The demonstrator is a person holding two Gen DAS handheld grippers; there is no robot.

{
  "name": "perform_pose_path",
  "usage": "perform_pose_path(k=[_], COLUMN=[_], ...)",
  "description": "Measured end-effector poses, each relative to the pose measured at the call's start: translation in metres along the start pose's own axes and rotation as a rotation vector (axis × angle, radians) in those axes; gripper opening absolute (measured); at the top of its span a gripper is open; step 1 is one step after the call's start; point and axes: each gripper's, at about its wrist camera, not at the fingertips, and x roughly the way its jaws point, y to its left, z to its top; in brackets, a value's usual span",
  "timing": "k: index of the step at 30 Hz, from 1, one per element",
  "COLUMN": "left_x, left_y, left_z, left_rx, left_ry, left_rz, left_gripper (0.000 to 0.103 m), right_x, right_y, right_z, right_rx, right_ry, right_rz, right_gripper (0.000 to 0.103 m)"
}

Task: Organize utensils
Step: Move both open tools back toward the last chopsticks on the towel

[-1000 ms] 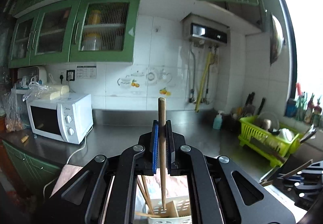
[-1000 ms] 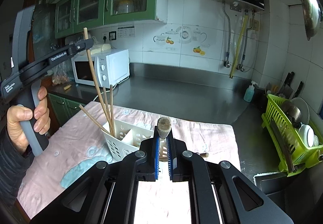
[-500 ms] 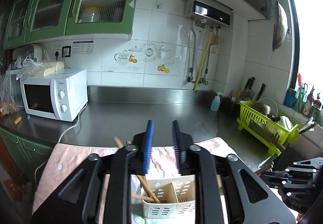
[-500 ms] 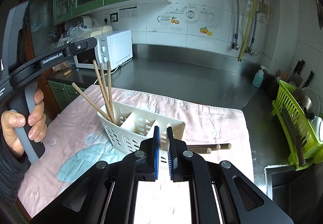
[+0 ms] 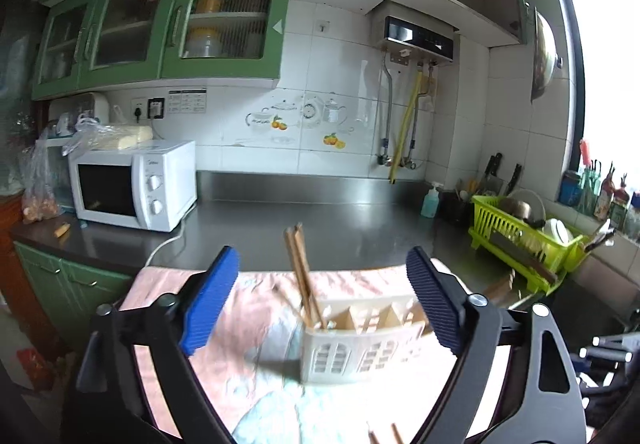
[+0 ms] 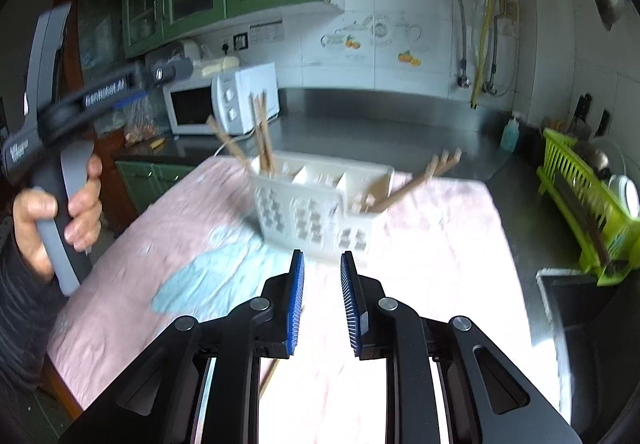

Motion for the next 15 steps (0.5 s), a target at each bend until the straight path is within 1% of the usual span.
perform_pose_path(k=[2, 5, 8, 11, 13, 15], left_x=[-0.015, -0.031, -0.046, -0.059, -0.066, -0.071], left_y=[0.003, 0.009, 0.016, 0.026, 0.034, 0.043], left_z=[-0.013, -0.029, -0.047, -0.065, -0.078, -0.089], left_rx=[0.007, 0.008, 0.009, 0.006, -0.012, -0.034], left_ry=[0.005, 0.030, 0.046, 0.067, 0.086, 0.110], left_rz=[0.018, 0.035, 0.075, 0.119, 0.133, 0.146], left_gripper=[0.094, 0.097, 0.098, 0.098, 0.098, 0.098], right_x=[0.001, 0.009, 0.018, 0.031, 0.040, 0.047], right_y=[0.008, 0.021, 0.034, 0.042, 0.050, 0.053], right_z=[-0.024, -0.061, -0.093, -0.119, -0.132, -0.142], right_rx=[0.020, 0.051, 0.084, 0.140, 0.135, 0.159], right_ry=[0.032, 0.084, 0.123, 0.168, 0.190, 0.217], right_rz=[0.016, 0.031, 0.026, 0.056, 0.028, 0.045], right_gripper=[0.019, 0.019, 0.019, 0.019, 0.019, 0.019])
